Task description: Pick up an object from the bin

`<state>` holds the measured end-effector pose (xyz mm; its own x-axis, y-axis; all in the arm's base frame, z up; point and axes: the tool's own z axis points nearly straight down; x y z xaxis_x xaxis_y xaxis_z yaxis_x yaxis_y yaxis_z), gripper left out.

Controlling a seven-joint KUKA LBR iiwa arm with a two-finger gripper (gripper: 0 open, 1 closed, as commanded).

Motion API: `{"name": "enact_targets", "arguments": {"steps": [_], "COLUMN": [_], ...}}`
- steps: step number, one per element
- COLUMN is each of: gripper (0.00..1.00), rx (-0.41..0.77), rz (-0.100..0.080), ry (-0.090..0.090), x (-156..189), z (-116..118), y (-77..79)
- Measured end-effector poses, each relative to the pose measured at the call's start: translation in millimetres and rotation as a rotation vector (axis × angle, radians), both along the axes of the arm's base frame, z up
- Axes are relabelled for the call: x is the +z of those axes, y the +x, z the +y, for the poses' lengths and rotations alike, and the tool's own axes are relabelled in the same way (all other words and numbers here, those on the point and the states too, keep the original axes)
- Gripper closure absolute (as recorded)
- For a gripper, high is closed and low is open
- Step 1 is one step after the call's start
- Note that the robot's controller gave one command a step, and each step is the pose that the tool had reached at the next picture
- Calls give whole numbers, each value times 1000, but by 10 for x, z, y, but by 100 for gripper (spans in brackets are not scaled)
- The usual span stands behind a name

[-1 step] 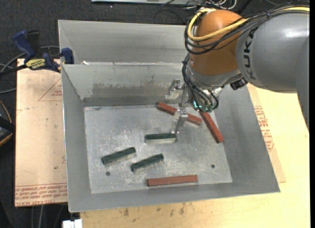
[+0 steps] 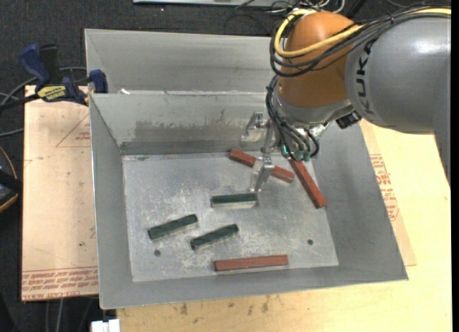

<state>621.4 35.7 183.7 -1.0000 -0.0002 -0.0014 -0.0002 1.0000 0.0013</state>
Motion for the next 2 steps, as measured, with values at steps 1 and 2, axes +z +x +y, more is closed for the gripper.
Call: {"name": "enact_targets", "arguments": {"steps": [1,2], "gripper": [100,100], "rx": [237,236], "rz": [-18,-18], "ry": [1,1], "x": [-1046,-1046], "z": [-47,-48], "y": [-227,-227]}}
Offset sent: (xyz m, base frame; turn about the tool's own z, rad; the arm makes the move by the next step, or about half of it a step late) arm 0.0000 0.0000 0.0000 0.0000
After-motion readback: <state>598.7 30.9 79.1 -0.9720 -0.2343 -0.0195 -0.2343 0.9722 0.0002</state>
